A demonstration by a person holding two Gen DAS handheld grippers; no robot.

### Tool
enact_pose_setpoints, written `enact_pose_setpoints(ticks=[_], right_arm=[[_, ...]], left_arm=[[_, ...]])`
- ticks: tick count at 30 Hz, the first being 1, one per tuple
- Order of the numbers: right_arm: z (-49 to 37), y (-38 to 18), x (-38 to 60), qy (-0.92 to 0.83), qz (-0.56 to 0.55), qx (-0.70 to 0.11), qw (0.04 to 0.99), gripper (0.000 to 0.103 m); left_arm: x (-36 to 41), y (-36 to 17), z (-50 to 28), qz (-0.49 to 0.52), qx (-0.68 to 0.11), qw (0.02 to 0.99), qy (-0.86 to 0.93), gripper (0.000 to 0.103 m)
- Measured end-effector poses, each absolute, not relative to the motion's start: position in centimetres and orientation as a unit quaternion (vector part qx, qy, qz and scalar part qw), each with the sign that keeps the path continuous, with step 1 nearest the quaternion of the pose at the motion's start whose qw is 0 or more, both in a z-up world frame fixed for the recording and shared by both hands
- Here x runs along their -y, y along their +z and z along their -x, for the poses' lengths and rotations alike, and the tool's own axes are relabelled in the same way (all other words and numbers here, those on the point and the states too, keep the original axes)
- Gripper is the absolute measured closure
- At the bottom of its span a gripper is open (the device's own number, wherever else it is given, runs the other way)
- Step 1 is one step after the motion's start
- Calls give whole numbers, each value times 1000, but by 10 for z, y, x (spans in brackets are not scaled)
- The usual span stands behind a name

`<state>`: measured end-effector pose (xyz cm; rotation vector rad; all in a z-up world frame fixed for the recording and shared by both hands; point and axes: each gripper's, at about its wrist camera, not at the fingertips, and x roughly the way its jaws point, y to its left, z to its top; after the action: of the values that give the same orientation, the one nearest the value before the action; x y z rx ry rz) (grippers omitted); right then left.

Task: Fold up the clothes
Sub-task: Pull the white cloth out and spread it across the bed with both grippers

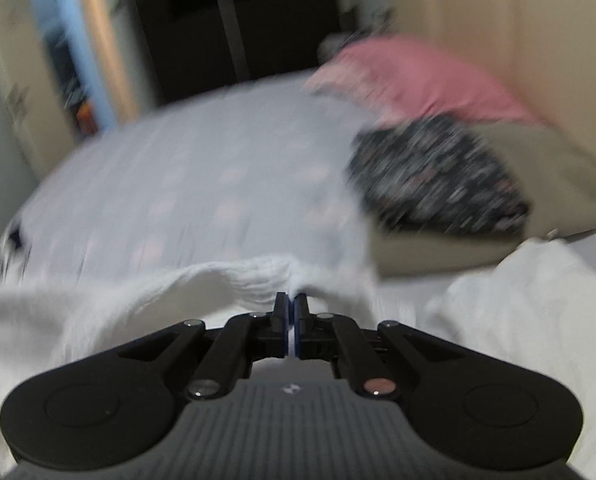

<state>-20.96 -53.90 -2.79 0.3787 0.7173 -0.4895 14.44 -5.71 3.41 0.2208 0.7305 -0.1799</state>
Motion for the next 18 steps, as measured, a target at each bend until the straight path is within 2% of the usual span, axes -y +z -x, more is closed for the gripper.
enact_pose_setpoints(ticks=[6,8,10,12,13,14,18], right_arm=[[192,-95,471,-89,-110,-513,847,100],[192,-105,458,-63,-94,-540,834,96],[196,-105,458,-53,-97,-545,831,94],[203,-93,465,-58,-118,-525,841,86],[206,-85,473,-65,-133,-511,847,75],[210,-76,482,-75,-144,-496,853,70],[212,-49,531,-147,-180,-443,866,69]], left_arm=[[34,-1,-159,-120,-395,909,-50,99],[32,-7,-161,-126,-400,907,-47,99],[28,-11,-160,-126,-404,905,-47,99],[27,-14,-160,-130,-405,904,-47,99],[27,-16,-161,-132,-406,903,-48,99],[29,-17,-162,-135,-405,903,-48,99],[33,-21,-164,-143,-405,902,-49,99]])
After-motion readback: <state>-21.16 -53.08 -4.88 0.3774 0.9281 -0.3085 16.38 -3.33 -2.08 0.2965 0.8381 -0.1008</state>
